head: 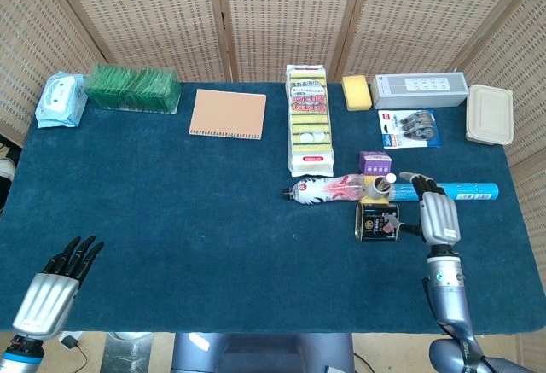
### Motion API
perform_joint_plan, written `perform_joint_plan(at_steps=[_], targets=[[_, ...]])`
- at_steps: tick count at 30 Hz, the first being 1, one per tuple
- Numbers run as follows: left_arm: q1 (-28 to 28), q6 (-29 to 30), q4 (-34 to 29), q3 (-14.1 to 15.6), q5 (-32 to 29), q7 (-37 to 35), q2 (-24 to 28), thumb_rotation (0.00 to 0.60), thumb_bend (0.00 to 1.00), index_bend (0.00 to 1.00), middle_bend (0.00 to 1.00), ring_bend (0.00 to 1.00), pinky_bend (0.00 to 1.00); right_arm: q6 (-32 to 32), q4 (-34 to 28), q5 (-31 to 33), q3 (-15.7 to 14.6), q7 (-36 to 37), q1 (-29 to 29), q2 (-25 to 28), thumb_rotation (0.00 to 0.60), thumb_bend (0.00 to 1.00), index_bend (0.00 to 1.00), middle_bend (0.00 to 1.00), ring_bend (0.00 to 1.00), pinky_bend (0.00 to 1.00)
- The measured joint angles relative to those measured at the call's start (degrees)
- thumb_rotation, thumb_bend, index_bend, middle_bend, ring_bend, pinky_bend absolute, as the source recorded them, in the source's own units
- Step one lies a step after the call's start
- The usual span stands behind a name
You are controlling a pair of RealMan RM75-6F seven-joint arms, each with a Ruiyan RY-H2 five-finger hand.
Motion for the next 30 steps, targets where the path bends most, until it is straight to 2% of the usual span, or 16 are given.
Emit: perform_joint_plan(at_steps=[21,30], targets=[[0.08,-0.95,-0.19,0.1,0.17,0.33,0.05,0.6,0.21,0.05,0.08,0.06,0.25,-0.37,2.41,3.86,1.85,-5.23,5.06,-5.52,0.6,0.23,0.32,0.39,0.36,0.33],[0.17,-1.05,-0.22,0.06,0.15,0.36,0.06,0.6,0.21,0.05,0.08,0.06,0.25,-0.24,3.46,4.9,2.7,-7.39,6.88,-6.81,0.6,0.24,0.36,0.44,0.42,0.39]])
